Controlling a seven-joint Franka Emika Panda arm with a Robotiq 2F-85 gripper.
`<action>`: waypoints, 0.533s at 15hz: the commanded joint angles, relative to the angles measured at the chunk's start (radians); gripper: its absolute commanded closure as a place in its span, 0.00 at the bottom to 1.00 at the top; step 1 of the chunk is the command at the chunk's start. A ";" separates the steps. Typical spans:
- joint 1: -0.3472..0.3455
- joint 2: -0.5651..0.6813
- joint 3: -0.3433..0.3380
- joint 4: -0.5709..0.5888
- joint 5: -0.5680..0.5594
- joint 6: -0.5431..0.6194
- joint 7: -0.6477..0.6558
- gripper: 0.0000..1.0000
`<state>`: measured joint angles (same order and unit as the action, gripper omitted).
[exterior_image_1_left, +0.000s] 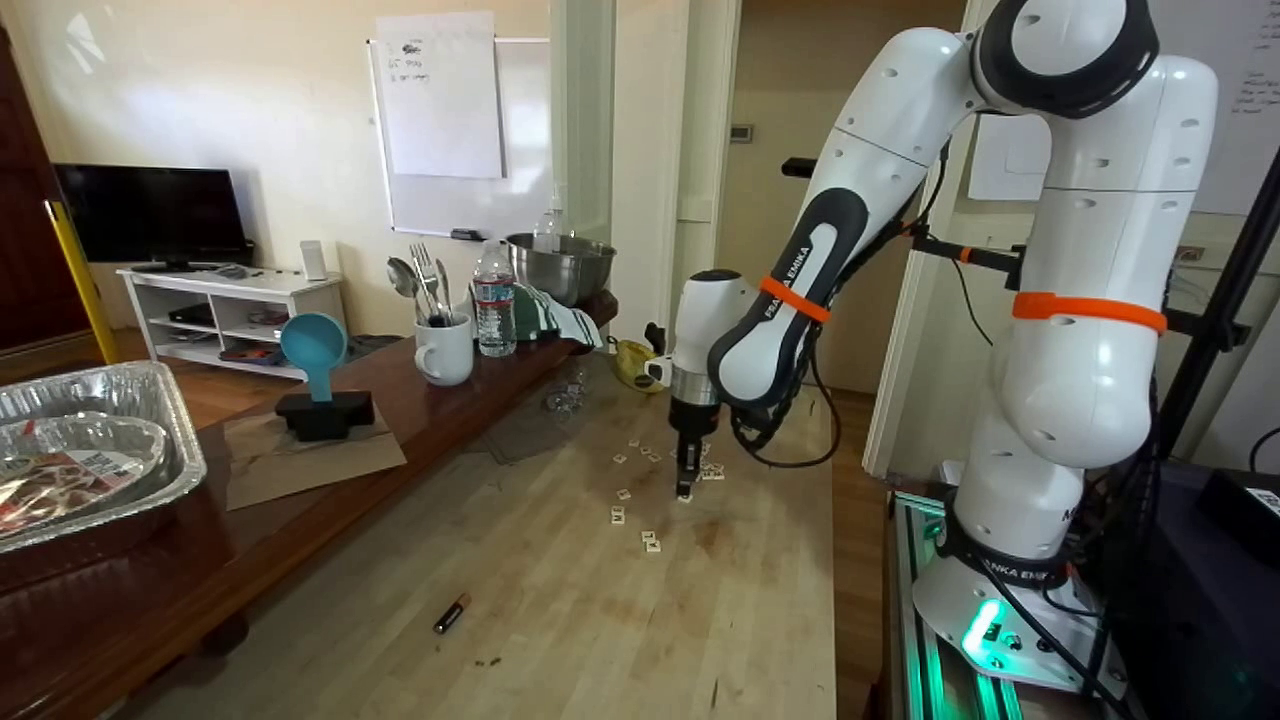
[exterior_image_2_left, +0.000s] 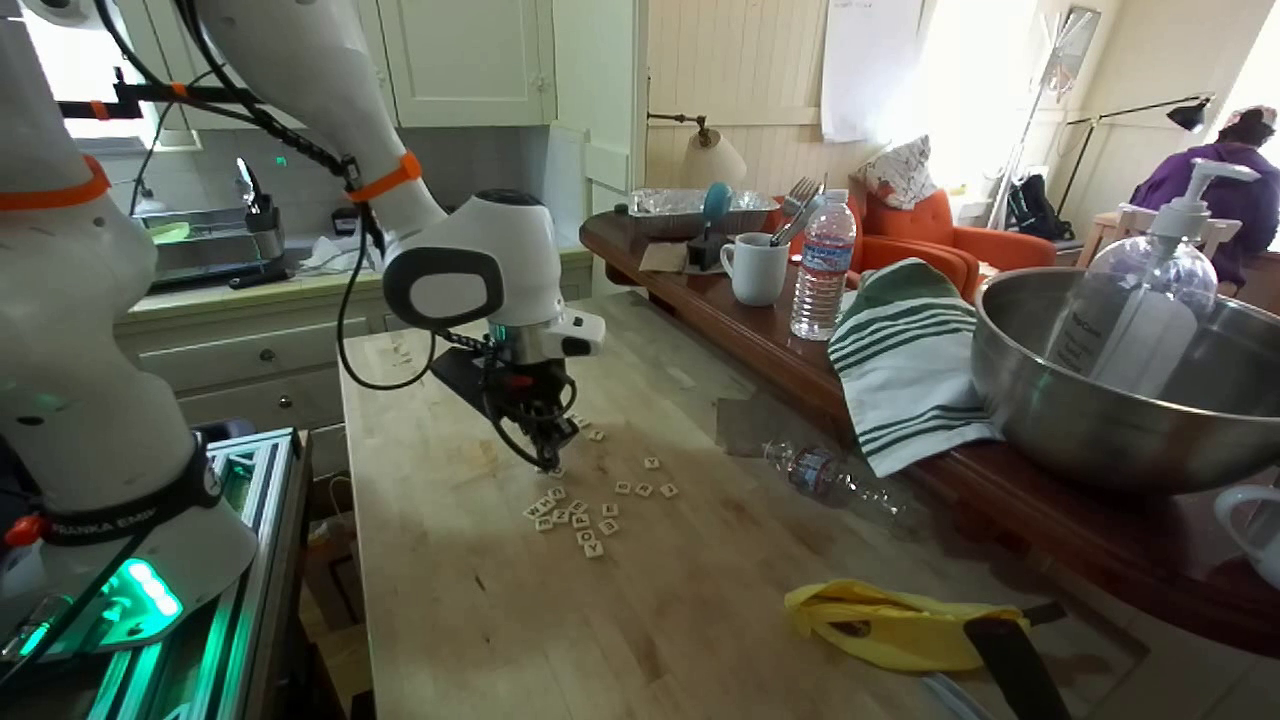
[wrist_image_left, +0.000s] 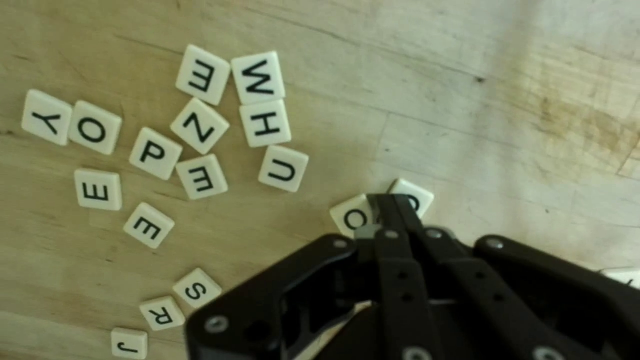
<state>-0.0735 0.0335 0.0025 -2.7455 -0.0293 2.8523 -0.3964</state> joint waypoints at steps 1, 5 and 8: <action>0.027 0.022 -0.001 0.001 0.011 -0.001 0.136 1.00; 0.036 0.022 -0.002 0.001 0.007 -0.007 0.262 1.00; 0.043 0.021 0.001 0.001 0.024 -0.007 0.330 1.00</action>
<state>-0.0518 0.0337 0.0028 -2.7455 -0.0290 2.8523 -0.1429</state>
